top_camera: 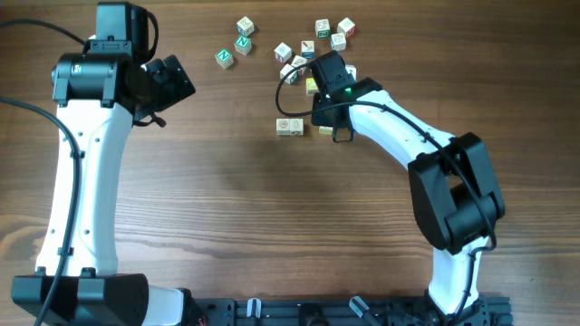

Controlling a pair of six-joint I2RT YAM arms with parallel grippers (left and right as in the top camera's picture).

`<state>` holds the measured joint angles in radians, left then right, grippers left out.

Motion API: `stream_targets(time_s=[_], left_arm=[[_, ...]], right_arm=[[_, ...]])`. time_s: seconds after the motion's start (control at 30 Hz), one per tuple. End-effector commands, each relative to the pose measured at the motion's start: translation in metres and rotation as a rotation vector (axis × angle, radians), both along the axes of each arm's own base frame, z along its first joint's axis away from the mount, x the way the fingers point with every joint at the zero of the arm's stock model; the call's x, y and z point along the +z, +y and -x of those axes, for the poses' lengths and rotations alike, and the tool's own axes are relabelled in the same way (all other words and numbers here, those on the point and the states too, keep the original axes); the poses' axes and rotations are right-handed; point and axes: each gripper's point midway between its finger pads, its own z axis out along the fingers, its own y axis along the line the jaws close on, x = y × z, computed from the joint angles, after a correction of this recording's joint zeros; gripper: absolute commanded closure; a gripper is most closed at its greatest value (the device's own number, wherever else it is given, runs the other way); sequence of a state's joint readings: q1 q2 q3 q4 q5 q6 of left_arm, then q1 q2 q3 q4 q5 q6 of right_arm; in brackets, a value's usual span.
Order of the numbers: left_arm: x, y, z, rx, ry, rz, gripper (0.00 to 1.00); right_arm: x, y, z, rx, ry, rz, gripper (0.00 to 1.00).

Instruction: Form a horizontal line

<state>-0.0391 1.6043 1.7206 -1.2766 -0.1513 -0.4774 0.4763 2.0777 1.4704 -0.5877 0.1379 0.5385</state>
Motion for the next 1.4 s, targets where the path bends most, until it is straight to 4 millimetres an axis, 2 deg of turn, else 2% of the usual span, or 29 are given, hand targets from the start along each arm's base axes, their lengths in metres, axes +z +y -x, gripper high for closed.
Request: stream_targets(time_s=[0.0,0.13,0.47,0.57,0.6,0.73,0.83,0.87,1.07,1.37], left_arm=[[0.001,0.001,0.001,0.010,-0.004,0.008,0.00],[0.001,0.001,0.001,0.010,-0.004,0.008,0.00],[0.001,0.001,0.001,0.010,-0.004,0.008,0.00],[0.001,0.001,0.001,0.010,-0.004,0.008,0.00],[0.001,0.001,0.001,0.010,-0.004,0.008,0.00],[0.001,0.001,0.001,0.010,-0.004,0.008,0.00],[0.001,0.001,0.001,0.010,-0.004,0.008,0.00],[0.001,0.001,0.001,0.010,-0.004,0.008,0.00],[0.001,0.001,0.001,0.010,-0.005,0.008,0.00],[0.001,0.001,0.001,0.010,-0.004,0.008,0.00]], right_arm=[[-0.008,0.007,0.004,0.003,0.036,-0.034,0.96],[-0.008,0.011,0.006,0.012,0.047,-0.055,0.96],[0.007,0.010,-0.008,0.024,-0.002,-0.049,0.96],[0.030,0.001,-0.016,-0.019,-0.035,-0.075,0.96],[0.047,-0.009,-0.019,-0.073,-0.056,-0.096,0.96],[0.067,-0.032,-0.020,-0.147,-0.064,-0.115,0.96],[0.058,-0.046,-0.005,-0.185,0.010,-0.090,0.96],[0.050,-0.049,0.002,-0.185,0.038,-0.076,0.96],[0.025,-0.054,0.024,-0.185,0.109,-0.047,0.96],[0.002,-0.039,0.037,-0.167,0.156,-0.148,0.96]])
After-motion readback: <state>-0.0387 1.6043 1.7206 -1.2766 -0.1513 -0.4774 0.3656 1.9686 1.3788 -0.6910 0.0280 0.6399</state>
